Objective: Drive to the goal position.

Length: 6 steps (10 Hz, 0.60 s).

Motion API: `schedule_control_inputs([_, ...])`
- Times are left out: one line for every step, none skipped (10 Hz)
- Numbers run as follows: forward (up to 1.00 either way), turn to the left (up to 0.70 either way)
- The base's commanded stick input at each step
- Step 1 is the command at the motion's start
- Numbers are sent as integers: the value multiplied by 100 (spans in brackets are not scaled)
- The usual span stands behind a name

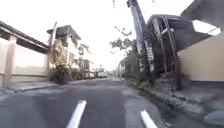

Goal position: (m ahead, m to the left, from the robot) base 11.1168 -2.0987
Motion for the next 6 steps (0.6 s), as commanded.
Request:
schedule_control_inputs([85, -18])
schedule_control_inputs([85, -34])
schedule_control_inputs([85, -34])
schedule_control_inputs([85, -20])
schedule_control_inputs([85, 0])
schedule_control_inputs([85, 0])
